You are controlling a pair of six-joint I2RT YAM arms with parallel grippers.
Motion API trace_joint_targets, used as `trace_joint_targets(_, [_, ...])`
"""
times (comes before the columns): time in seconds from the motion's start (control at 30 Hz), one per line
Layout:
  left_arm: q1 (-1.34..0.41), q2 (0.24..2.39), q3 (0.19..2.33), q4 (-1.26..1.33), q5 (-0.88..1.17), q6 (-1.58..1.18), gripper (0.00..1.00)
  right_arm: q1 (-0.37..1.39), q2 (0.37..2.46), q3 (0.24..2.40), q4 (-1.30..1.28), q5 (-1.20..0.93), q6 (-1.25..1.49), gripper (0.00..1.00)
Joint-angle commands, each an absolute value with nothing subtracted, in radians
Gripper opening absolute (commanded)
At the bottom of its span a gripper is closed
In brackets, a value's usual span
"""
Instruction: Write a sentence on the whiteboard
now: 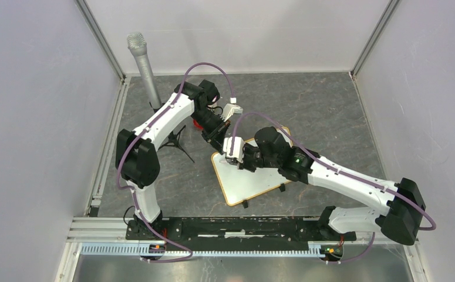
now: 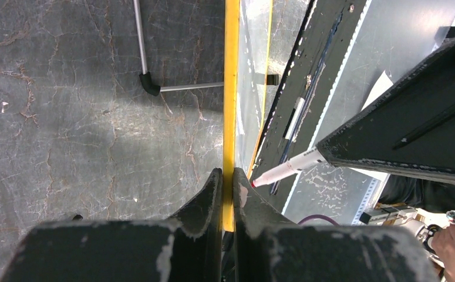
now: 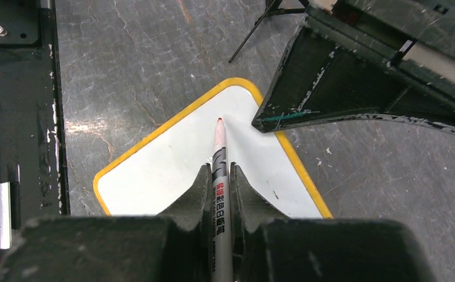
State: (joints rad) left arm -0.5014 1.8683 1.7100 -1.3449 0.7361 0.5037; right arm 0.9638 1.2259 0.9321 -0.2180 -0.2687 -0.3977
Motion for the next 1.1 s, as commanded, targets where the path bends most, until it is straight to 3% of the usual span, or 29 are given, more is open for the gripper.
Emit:
trace_joint_targets(0.0, [-0.500,1.844,1.727,-1.339,0.738,0.558,0.03,0.960,1.231,1.002,-0.161,-0.276,-0.380,0.00])
trace_joint_targets(1.07, [-0.499,1.848,1.730,-1.346,0.742,0.562,0.03,0.962,1.245,0.930,-0.195,-0.237,-0.404,0.00])
